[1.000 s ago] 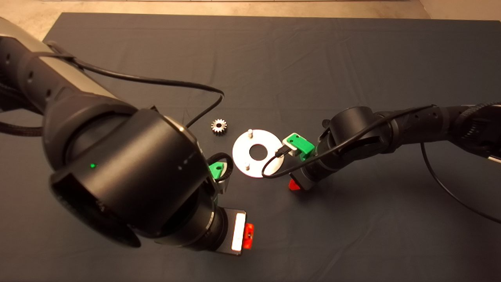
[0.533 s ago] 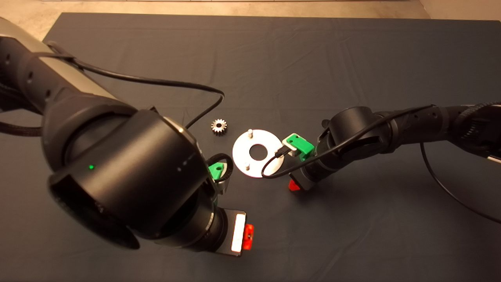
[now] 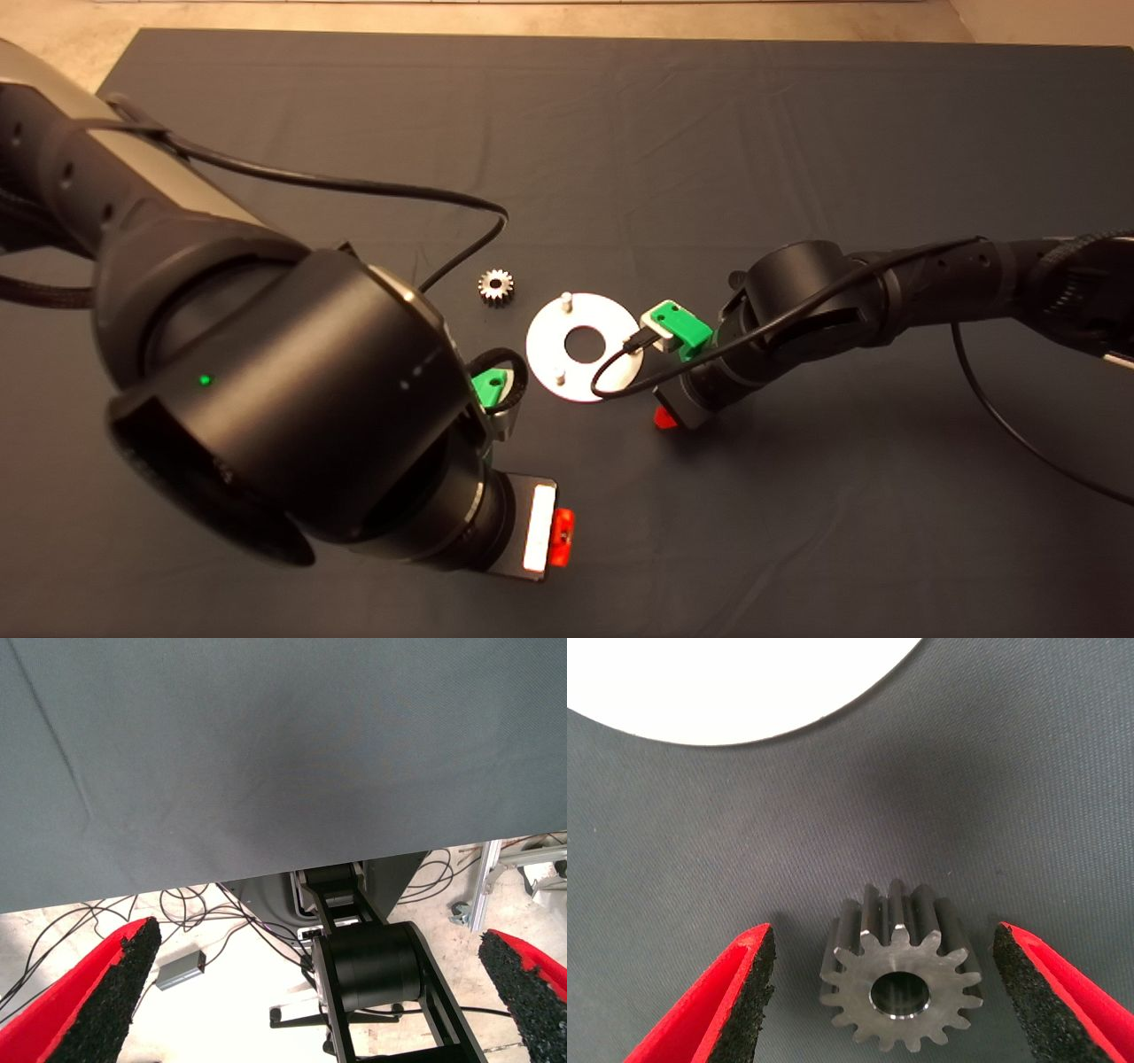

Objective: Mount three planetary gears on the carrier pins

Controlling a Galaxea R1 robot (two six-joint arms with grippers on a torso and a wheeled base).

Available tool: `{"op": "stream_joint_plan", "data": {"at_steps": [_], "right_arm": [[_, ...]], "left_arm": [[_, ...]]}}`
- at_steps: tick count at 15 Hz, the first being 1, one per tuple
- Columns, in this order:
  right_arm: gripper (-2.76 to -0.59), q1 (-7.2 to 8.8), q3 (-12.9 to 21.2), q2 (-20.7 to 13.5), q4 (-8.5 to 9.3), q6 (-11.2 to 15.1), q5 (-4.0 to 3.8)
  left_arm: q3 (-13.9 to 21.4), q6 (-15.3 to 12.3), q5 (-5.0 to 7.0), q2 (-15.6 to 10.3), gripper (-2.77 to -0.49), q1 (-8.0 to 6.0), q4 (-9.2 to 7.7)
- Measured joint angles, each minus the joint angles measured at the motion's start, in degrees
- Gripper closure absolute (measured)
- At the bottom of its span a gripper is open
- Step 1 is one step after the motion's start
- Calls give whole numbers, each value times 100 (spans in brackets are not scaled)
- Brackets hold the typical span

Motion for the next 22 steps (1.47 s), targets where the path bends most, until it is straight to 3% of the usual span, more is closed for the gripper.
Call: {"op": "stream_joint_plan", "data": {"at_steps": [3,13,22], "right_arm": [[-182,-2,-2,0,0,91,0],[-137,0,-2,-11,0,196,0],[-136,-2,-17,-13,1,255,0]], "left_arm": [[10,0,0,0,-262,2,0],[35,0,0,-1,-262,0,0],[68,0,0,-2,-262,0,0]]}}
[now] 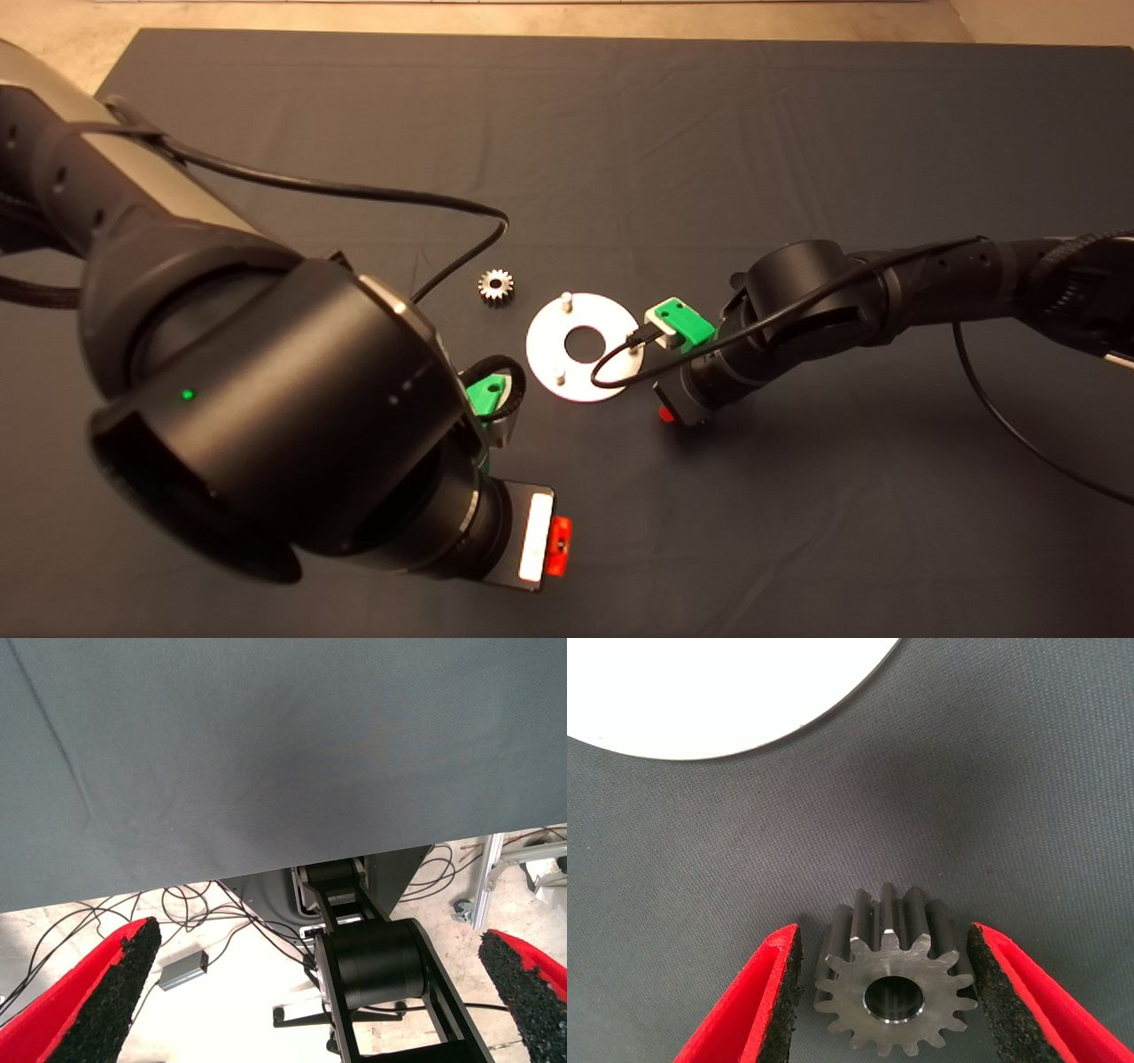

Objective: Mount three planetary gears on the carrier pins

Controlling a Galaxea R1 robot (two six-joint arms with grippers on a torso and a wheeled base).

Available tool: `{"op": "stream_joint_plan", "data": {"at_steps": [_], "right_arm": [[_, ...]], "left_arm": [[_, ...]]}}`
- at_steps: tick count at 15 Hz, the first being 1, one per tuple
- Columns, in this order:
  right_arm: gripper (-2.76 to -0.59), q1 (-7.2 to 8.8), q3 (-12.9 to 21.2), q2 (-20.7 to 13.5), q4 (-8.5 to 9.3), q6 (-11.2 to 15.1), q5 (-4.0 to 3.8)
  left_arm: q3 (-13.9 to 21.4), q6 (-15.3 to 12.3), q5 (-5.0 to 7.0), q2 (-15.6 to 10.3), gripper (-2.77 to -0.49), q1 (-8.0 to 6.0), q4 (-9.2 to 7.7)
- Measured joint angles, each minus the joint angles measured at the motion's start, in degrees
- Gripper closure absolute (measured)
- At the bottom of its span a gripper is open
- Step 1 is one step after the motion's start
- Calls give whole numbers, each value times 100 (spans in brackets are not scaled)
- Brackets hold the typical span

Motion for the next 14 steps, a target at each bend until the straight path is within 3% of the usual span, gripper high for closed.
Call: {"op": "stream_joint_plan", "data": {"at_steps": [10,14], "right_arm": [[-125,0,0,-23,2,34,-10],[-125,0,0,-94,2,93,45]], "left_arm": [[39,-2,0,-1,-262,0,0],[50,-2,0,-1,-262,0,2]]}}
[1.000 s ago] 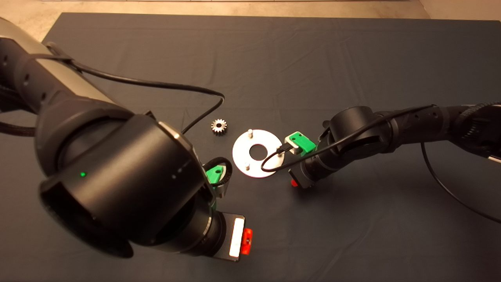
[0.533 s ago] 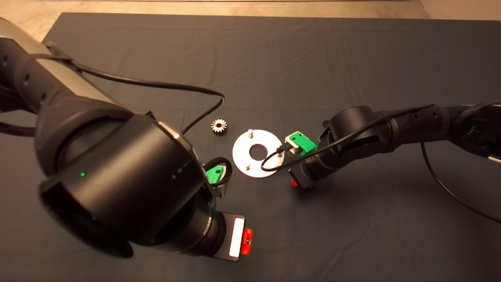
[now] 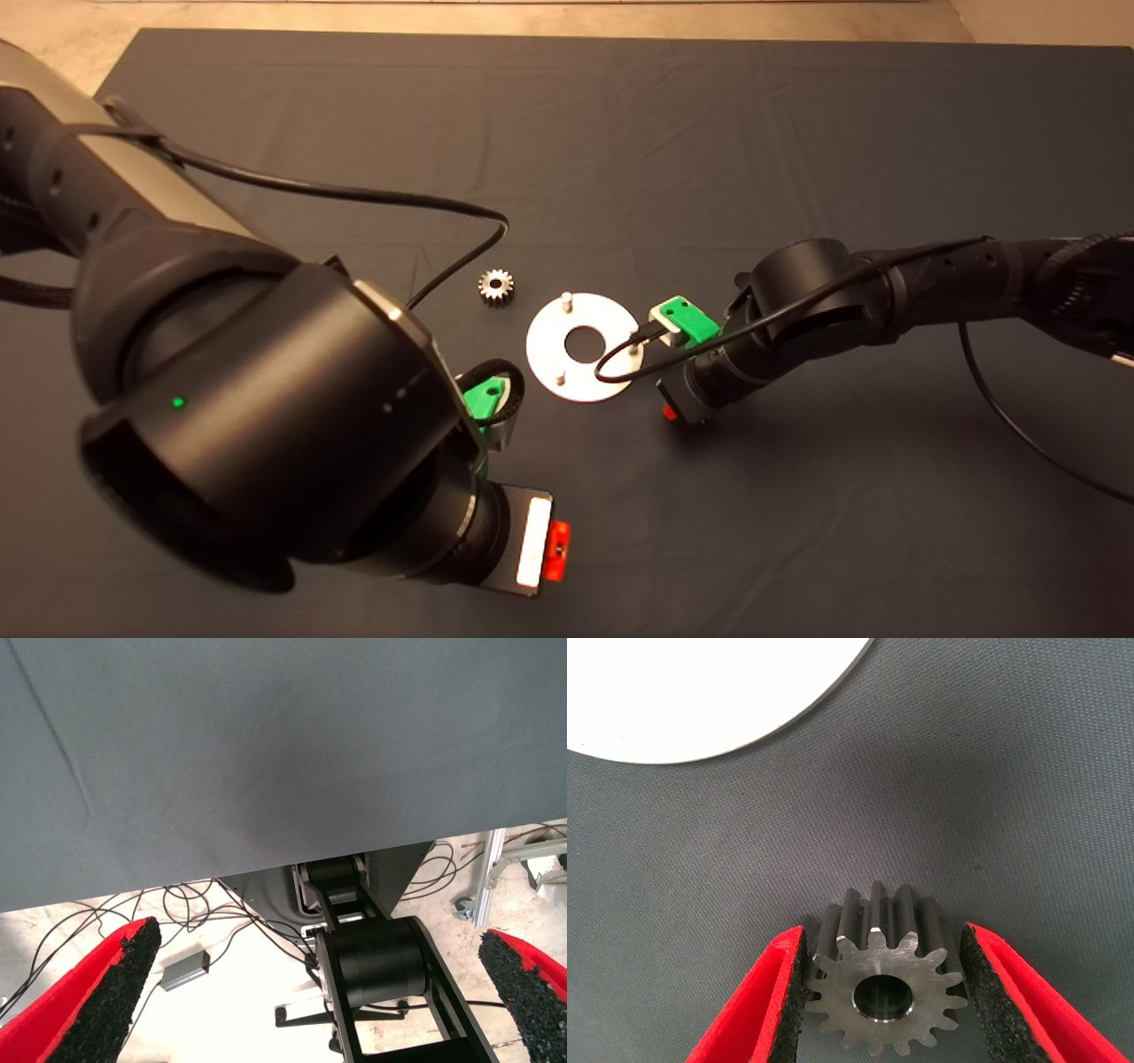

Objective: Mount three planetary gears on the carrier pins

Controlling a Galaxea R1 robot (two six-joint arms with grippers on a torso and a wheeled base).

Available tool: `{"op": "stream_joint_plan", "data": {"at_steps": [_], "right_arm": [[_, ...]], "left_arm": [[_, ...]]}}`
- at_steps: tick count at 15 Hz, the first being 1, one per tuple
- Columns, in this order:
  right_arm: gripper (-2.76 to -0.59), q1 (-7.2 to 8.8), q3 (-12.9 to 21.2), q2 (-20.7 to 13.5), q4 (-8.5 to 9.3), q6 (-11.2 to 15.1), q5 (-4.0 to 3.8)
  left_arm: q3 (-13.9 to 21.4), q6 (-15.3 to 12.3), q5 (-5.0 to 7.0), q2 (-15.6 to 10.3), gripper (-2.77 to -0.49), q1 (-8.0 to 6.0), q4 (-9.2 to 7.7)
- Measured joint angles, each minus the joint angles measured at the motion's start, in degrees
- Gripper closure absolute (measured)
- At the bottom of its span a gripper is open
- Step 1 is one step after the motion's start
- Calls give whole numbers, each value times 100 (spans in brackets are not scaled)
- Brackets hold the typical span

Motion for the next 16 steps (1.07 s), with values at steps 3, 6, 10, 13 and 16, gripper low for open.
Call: {"op": "stream_joint_plan", "data": {"at_steps": [3,6,10,13,16], "right_arm": [[-118,-8,12,-1,-2,40,5],[-118,-27,61,-17,-15,65,2],[-112,-63,153,-35,-30,127,-15],[-112,-63,183,-96,-37,146,2],[-109,-79,212,-108,-39,155,0]], "left_arm": [[20,0,0,-2,-262,0,0],[24,0,0,0,-262,0,1],[27,0,0,0,-262,1,-2],[27,0,0,0,-262,0,-2],[27,0,0,1,-262,0,-2]]}}
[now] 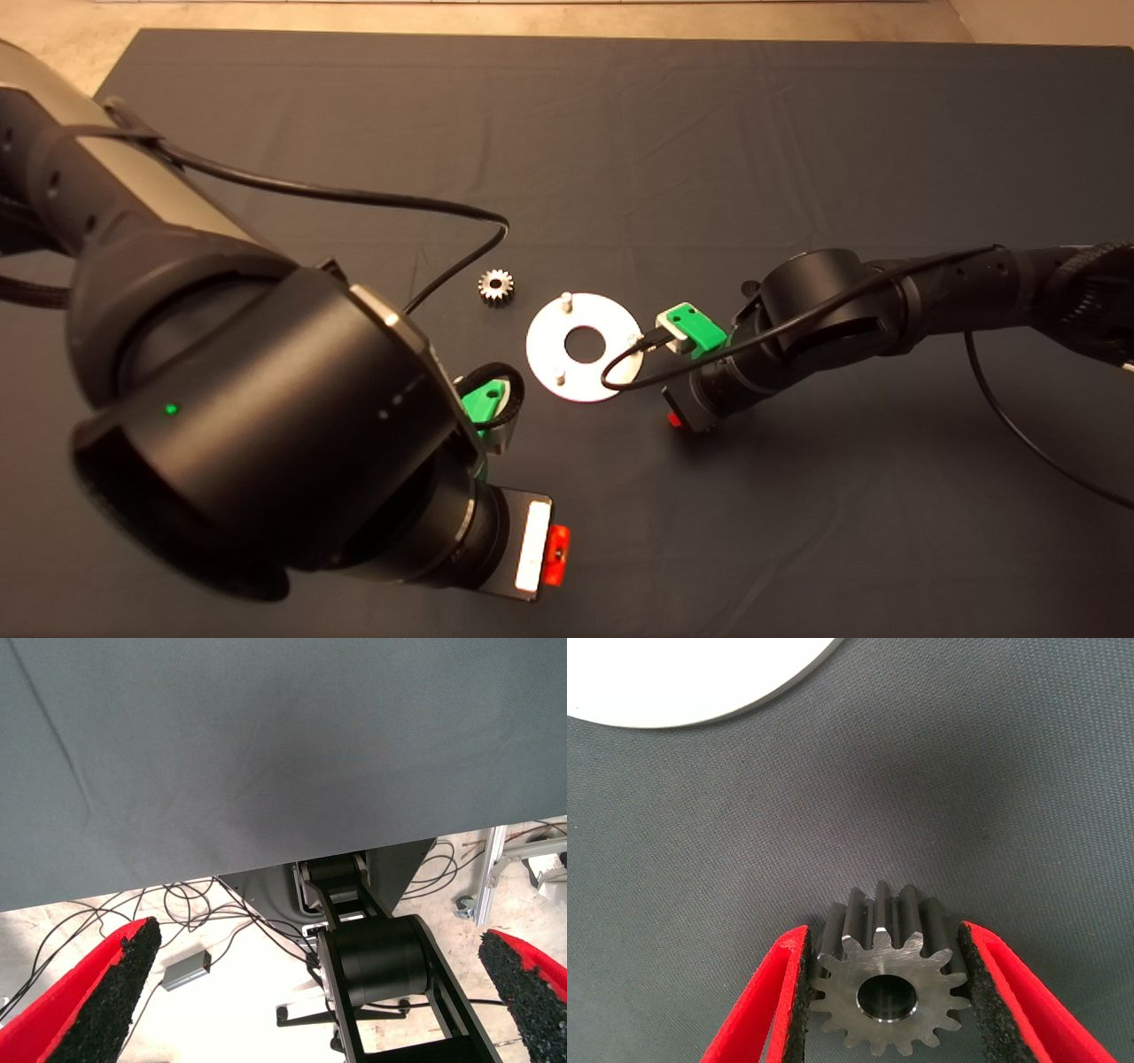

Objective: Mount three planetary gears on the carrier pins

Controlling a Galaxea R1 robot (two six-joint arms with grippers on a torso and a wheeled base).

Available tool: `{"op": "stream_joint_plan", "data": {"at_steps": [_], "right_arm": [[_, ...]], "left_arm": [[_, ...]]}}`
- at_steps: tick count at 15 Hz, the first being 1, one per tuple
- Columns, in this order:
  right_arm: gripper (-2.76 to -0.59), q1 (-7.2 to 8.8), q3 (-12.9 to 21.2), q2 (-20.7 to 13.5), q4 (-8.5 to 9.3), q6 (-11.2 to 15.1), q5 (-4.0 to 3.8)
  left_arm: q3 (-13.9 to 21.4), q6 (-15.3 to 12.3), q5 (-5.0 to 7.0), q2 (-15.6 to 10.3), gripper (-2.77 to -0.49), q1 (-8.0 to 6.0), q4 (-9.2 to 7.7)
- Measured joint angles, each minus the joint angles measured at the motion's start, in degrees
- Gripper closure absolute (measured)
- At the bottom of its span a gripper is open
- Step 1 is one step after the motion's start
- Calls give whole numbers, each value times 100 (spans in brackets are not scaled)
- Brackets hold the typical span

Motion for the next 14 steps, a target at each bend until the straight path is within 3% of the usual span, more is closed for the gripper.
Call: {"op": "stream_joint_plan", "data": {"at_steps": [12,14], "right_arm": [[-105,22,4,-3,13,99,-28],[-104,99,4,-2,30,102,-41]], "left_arm": [[41,0,0,2,-262,1,0],[48,-2,0,6,-262,1,0]]}}
